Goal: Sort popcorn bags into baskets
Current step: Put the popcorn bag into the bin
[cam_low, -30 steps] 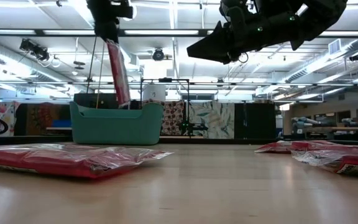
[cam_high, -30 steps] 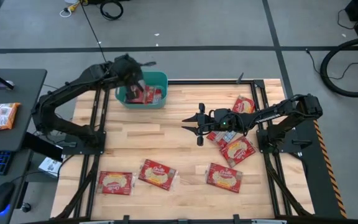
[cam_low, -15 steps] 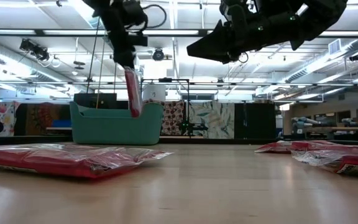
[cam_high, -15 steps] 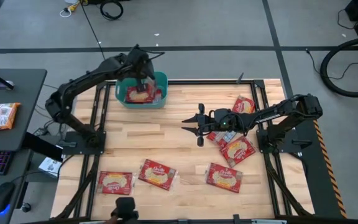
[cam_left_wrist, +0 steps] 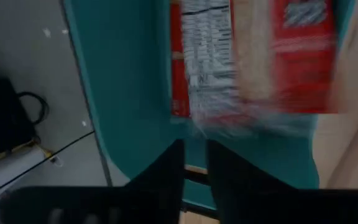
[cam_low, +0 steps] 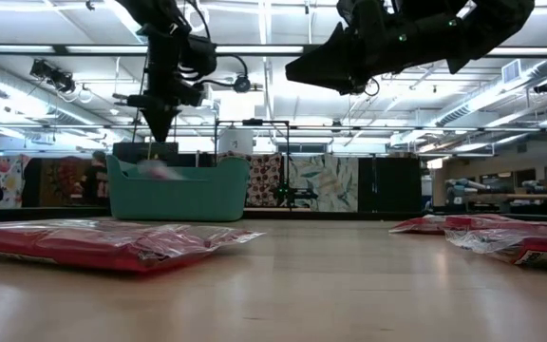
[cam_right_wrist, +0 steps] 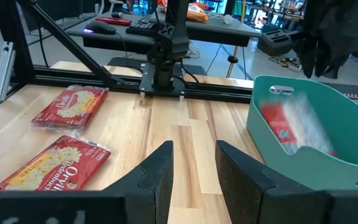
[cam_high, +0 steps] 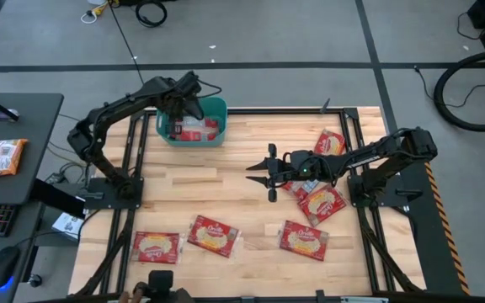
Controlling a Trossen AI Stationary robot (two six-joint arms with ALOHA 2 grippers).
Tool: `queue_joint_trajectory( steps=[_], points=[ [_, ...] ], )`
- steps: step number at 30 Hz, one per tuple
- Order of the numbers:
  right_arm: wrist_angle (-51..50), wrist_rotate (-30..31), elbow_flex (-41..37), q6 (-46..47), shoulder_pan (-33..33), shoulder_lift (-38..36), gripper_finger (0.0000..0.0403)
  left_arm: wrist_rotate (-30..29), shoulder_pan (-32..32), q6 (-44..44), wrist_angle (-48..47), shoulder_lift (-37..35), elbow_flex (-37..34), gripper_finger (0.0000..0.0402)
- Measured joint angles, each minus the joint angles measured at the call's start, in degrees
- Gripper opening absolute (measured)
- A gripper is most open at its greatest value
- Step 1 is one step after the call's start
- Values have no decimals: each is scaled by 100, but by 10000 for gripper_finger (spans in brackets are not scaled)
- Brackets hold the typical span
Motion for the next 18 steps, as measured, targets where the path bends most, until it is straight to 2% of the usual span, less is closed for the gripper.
queue_joint_trajectory(
  steps=[5, 9, 13, 18],
  points=[
    [-17, 1, 0, 2, 2, 0, 126, -310, -122, -283, 31, 0, 2, 163],
    [-52, 3, 0, 2, 2, 0, 126, -273, -336, -884, 91, 0, 46, 190],
    [-410, 155, 0, -58, 2, 0, 126, 829, -479, -1386, 456, -305, 144, 185],
    [-1219, 1071, 0, -63, 4, -17, 126, 2261, -577, -2327, 1428, -845, -87, 162]
  ],
)
